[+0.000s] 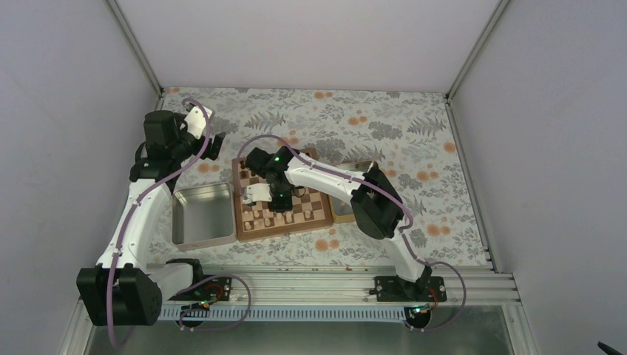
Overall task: Set up the chess pieces on the board
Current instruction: Place the chess piece on the chessboard.
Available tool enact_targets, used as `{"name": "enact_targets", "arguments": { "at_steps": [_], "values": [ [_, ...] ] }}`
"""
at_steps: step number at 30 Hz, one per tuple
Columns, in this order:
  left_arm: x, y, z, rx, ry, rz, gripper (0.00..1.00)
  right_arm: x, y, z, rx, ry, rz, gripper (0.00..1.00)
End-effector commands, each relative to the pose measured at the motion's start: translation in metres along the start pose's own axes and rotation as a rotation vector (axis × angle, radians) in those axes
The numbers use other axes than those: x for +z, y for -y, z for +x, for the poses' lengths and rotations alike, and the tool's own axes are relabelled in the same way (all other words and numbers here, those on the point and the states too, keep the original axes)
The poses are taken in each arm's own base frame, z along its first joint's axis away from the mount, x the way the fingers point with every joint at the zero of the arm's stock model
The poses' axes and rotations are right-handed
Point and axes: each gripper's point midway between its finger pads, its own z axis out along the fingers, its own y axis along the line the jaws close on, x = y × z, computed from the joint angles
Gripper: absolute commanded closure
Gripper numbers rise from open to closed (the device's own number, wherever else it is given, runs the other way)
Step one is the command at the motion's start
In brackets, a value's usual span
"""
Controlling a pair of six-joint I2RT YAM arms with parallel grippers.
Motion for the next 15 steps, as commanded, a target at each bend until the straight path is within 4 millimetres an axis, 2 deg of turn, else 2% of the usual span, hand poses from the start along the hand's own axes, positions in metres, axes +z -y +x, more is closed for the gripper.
{"name": "enact_targets", "arguments": {
  "at_steps": [1, 15],
  "values": [
    [-0.0027, 0.0007, 0.0005, 0.01, 0.009, 0.002, 0.0, 0.0001, 0.0002, -0.0058, -0.019, 0.009, 0.015, 0.93],
    [-0.0032, 0.0009, 0.0001, 0.012, 0.012, 0.002, 0.0, 0.0016, 0.0023, -0.0033, -0.016, 0.003, 0.02, 0.91]
  ]
}}
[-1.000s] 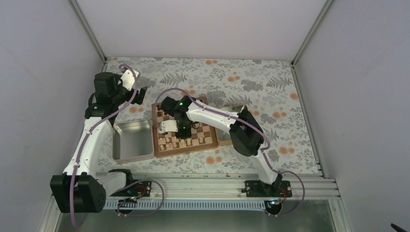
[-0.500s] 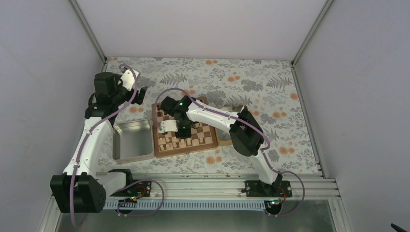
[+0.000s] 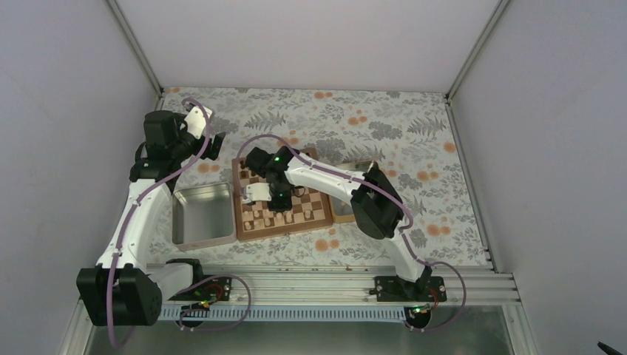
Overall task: Set up the chess pieces on the board
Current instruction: Place the chess piece on the chessboard.
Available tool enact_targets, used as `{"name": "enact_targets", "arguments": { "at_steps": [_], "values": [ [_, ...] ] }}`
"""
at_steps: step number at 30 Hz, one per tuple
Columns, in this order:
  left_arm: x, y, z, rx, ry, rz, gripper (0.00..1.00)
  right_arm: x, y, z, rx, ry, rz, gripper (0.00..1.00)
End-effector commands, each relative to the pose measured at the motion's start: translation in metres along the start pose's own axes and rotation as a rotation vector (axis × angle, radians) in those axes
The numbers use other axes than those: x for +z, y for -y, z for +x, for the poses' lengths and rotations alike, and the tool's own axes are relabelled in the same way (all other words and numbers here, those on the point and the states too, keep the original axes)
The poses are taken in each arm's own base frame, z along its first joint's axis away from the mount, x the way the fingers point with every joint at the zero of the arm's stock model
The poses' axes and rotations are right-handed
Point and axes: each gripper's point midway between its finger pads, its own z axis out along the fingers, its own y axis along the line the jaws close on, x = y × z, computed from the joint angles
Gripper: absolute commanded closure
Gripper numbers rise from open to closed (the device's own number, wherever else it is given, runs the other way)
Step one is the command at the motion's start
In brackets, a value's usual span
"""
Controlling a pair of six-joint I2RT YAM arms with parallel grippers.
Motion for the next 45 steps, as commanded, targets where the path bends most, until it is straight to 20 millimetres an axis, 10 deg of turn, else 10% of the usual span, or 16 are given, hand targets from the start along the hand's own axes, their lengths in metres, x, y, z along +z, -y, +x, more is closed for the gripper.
{"name": "enact_targets", "arguments": {
  "at_steps": [1, 45],
  "values": [
    [-0.003, 0.001, 0.001, 0.011, 0.01, 0.003, 0.0, 0.002, -0.001, -0.001, -0.013, -0.004, 0.005, 0.9],
    [-0.003, 0.001, -0.001, 0.011, 0.011, 0.01, 0.0, -0.031, 0.022, 0.034, 0.075, 0.012, 0.066, 0.78]
  ]
}}
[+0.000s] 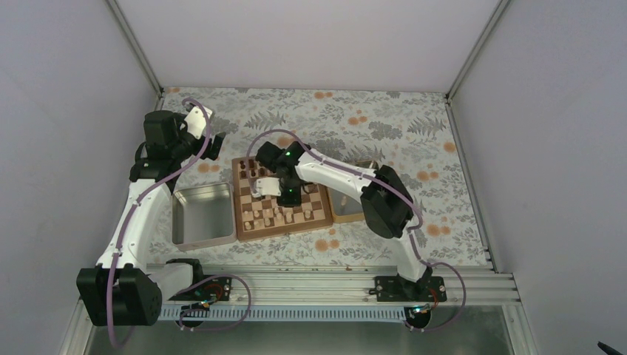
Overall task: Set up the chess pieces on the board
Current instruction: Place the chess piece on the chessboard, then pick up the chess piece from the storage box.
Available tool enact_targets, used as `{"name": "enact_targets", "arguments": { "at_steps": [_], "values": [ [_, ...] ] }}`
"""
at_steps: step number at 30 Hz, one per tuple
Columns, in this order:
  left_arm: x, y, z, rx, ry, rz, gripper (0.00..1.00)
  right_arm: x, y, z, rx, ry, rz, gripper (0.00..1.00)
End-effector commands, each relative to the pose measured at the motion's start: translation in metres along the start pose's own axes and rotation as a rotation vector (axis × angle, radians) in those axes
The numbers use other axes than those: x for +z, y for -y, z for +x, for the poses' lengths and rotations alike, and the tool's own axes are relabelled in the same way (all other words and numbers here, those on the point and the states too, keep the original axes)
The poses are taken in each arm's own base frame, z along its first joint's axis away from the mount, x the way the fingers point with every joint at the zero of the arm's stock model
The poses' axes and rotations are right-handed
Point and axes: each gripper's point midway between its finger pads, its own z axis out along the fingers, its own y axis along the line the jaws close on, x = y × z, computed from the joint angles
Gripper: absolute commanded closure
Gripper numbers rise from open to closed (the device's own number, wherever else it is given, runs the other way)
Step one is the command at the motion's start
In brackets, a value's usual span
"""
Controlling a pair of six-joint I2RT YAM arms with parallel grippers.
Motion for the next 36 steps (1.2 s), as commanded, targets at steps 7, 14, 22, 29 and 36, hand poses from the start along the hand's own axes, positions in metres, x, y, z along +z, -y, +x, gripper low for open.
{"name": "enact_targets", "arguments": {
  "at_steps": [7, 14, 22, 29, 36],
  "values": [
    [-0.002, 0.001, 0.0, 0.008, 0.008, 0.007, 0.0, -0.042, 0.038, 0.047, 0.138, 0.043, 0.083, 0.78],
    [0.0, 0.002, 0.001, 0.008, 0.007, 0.014, 0.0, -0.063, 0.05, 0.111, 0.298, 0.044, 0.113, 0.74],
    [-0.001, 0.003, 0.001, 0.007, 0.007, 0.021, 0.0, -0.053, 0.058, 0.162, 0.423, 0.022, 0.114, 0.73],
    [0.0, 0.003, 0.003, 0.007, 0.002, 0.022, 0.0, -0.037, 0.048, 0.165, 0.444, 0.022, 0.063, 0.71],
    [0.002, 0.004, 0.004, 0.007, -0.003, 0.027, 0.0, -0.019, 0.042, 0.175, 0.469, -0.015, 0.055, 0.69]
  ]
}}
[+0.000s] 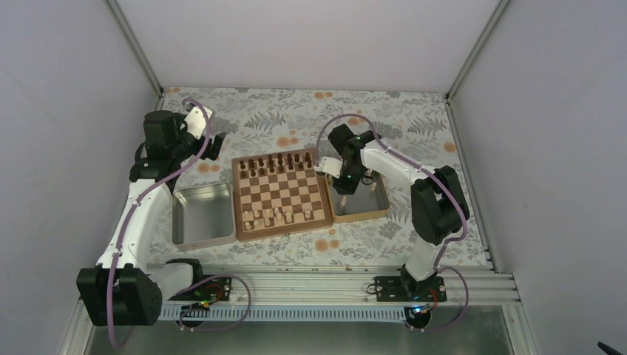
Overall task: Set up the chess pieces on the board
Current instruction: Pick up the chess piece from the storage box.
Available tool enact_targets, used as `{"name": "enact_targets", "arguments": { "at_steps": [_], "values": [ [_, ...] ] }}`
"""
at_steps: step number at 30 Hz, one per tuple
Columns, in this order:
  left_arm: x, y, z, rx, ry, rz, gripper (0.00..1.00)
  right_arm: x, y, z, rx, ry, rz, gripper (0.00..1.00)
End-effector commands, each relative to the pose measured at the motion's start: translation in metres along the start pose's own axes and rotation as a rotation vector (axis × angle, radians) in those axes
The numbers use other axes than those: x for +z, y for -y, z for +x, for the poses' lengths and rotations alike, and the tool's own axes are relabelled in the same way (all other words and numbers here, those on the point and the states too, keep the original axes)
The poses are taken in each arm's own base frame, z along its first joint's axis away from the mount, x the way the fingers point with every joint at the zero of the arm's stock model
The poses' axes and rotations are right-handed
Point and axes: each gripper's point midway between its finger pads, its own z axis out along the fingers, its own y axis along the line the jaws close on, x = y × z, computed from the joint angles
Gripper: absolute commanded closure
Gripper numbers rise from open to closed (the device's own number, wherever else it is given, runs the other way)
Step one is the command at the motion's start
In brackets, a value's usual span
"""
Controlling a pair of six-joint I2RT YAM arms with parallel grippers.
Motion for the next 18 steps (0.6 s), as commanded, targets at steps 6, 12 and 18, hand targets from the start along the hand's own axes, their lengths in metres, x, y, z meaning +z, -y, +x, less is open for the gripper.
{"name": "enact_targets", "arguments": {
  "at_steps": [6, 12, 18],
  "values": [
    [0.002, 0.004, 0.004, 0.008, -0.005, 0.025, 0.0, 0.016, -0.003, 0.003, 0.028, -0.005, -0.011, 0.68],
    [0.001, 0.004, 0.004, 0.008, -0.005, 0.028, 0.0, 0.022, -0.008, 0.009, 0.035, -0.022, -0.032, 0.68],
    [0.001, 0.005, 0.004, 0.008, -0.003, 0.032, 0.0, 0.025, -0.012, 0.013, 0.042, -0.029, -0.044, 0.68]
  ]
}}
